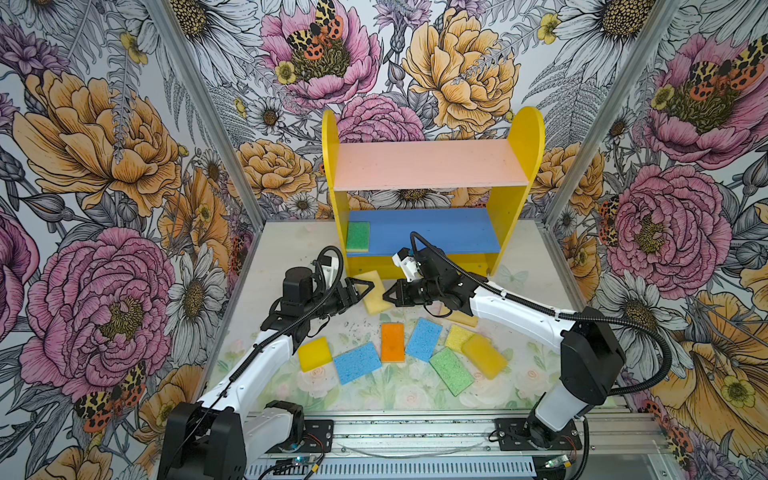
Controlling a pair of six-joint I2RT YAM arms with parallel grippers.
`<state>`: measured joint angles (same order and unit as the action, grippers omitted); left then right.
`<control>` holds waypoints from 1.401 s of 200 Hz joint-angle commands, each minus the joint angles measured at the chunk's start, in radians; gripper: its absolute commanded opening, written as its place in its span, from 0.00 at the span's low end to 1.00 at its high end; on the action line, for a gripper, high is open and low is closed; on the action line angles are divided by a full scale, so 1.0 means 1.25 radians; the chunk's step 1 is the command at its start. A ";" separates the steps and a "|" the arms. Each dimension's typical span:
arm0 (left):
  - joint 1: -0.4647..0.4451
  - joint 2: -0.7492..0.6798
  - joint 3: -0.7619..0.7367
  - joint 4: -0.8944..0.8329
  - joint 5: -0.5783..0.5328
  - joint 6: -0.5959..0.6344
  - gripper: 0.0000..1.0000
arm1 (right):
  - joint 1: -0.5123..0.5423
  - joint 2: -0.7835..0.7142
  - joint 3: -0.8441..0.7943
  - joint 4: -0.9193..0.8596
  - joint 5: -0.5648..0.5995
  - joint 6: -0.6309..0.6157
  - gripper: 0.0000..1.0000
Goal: Place and organize the cleaning sponges onto the shelf
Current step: 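Lift the pale yellow sponge with the right gripper while left gripper approaches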
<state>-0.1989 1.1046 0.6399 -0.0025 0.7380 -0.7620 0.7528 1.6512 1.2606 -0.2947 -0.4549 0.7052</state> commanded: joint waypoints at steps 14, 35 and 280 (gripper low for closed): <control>-0.006 -0.006 -0.015 0.071 0.007 -0.032 0.53 | 0.010 -0.037 0.012 0.015 -0.020 -0.010 0.00; -0.008 -0.006 -0.021 0.075 0.002 -0.037 0.25 | 0.017 -0.042 0.011 0.014 -0.019 -0.006 0.03; 0.047 -0.042 -0.044 0.166 0.061 -0.138 0.10 | 0.017 -0.070 -0.066 0.108 -0.043 0.064 0.19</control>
<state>-0.1509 1.0748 0.5941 0.1680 0.7837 -0.9184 0.7673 1.5505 1.1851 -0.1993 -0.5018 0.7746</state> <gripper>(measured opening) 0.107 0.210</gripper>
